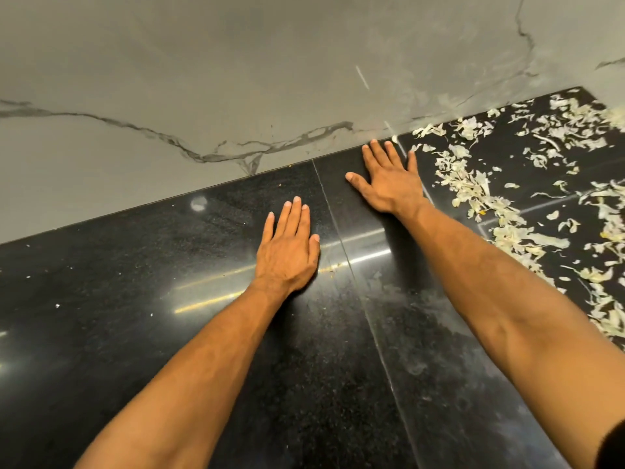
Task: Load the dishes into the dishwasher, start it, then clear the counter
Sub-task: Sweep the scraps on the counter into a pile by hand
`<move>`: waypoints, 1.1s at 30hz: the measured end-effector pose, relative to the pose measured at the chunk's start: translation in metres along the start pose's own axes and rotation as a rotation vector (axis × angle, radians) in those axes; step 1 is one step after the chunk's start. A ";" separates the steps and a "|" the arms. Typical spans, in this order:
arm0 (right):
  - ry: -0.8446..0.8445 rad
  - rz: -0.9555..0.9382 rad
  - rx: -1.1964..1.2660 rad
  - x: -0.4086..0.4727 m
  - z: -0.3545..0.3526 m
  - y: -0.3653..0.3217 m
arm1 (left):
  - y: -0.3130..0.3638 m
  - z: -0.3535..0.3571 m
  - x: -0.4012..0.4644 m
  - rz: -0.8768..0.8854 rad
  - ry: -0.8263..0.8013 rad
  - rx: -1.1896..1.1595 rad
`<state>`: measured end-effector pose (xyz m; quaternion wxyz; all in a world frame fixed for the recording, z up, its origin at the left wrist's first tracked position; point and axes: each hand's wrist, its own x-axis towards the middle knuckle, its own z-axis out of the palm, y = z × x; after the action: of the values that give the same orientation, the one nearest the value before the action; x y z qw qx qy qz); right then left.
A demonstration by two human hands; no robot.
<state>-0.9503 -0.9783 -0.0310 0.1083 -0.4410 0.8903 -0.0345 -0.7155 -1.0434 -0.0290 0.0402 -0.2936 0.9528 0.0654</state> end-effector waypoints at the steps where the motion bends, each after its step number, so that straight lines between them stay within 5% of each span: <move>1: 0.006 0.014 -0.002 0.000 -0.001 0.009 | 0.001 -0.001 0.007 0.016 -0.008 -0.009; 10: 0.038 0.239 0.013 0.002 -0.015 0.087 | 0.054 -0.006 0.067 0.225 -0.059 -0.010; 18: 0.064 0.541 0.029 -0.019 -0.024 0.152 | 0.082 -0.001 0.083 0.216 -0.055 -0.008; 26: 0.053 0.175 0.024 -0.054 -0.006 0.051 | 0.085 -0.002 0.083 0.211 -0.051 0.009; 33: 0.053 0.338 0.042 -0.116 0.003 0.091 | 0.090 0.002 0.062 0.195 -0.056 0.002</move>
<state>-0.9521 -0.8306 -0.0298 0.0984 -0.2815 0.9534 -0.0459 -0.8172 -1.0033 -0.0291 0.0606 -0.1974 0.9755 0.0764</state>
